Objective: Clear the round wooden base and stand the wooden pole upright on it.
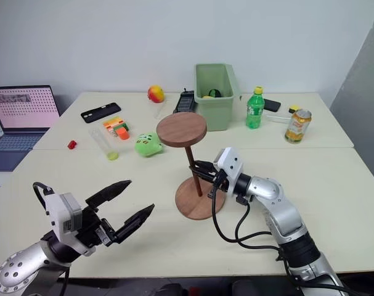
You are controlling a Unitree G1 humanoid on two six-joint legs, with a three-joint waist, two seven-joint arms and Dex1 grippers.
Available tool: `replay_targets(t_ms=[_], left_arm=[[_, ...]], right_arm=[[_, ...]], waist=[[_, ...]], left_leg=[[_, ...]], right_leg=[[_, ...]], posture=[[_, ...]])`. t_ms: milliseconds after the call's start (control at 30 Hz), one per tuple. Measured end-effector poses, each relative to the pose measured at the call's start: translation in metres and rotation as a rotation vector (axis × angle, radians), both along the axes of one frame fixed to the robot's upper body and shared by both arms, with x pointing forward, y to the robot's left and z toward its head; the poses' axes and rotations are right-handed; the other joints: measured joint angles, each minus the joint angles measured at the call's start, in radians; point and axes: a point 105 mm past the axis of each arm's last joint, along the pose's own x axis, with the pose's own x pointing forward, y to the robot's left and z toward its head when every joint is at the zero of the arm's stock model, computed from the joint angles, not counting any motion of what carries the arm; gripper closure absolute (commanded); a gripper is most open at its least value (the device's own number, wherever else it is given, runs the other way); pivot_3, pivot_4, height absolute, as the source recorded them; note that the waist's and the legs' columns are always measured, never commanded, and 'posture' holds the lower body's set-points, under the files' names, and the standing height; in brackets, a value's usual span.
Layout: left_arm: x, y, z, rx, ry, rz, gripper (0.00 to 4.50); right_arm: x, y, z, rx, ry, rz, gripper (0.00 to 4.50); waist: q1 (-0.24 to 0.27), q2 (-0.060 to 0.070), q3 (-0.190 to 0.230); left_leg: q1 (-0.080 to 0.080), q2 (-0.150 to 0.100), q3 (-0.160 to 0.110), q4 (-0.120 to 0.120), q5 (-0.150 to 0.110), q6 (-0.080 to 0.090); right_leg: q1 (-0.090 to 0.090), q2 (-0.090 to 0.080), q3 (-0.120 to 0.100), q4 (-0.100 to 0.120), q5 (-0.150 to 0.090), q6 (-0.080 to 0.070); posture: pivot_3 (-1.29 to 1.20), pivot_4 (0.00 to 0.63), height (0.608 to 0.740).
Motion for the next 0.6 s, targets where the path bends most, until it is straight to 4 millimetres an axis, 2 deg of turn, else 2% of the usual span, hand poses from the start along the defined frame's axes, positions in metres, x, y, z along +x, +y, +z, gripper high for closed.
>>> replay_targets(t_ms=[267,467,600], left_arm=[[0.002,-0.001,0.003,0.006,-0.013,-0.005,0.00],[0.005,-0.003,0.005,0.002,-0.028,-0.013,0.00],[0.006,-0.004,0.005,0.000,-0.029,-0.019,0.00]], right_arm=[[-0.011,-0.008,0.012,-0.063,0.016,0.022,4.35],[-0.013,-0.008,0.028,-0.064,0.079,0.028,4.35],[-0.016,-0.007,0.036,-0.065,0.089,0.035,4.35]], waist=[[0.009,0.002,0.009],[0.010,-0.006,0.024],[0.010,-0.005,0.028]], left_leg=[[-0.005,0.000,0.000,-0.003,0.000,-0.001],[-0.011,0.000,0.000,-0.004,-0.001,-0.002],[-0.022,-0.001,-0.001,-0.003,-0.001,-0.002]], right_leg=[[-0.004,-0.001,0.000,-0.004,0.001,0.003],[-0.011,-0.001,-0.001,-0.006,0.004,0.008],[-0.017,-0.001,-0.003,-0.005,0.007,0.003]], posture=[[0.00,0.150,0.740],[0.00,0.150,0.740],[0.00,0.150,0.740]])
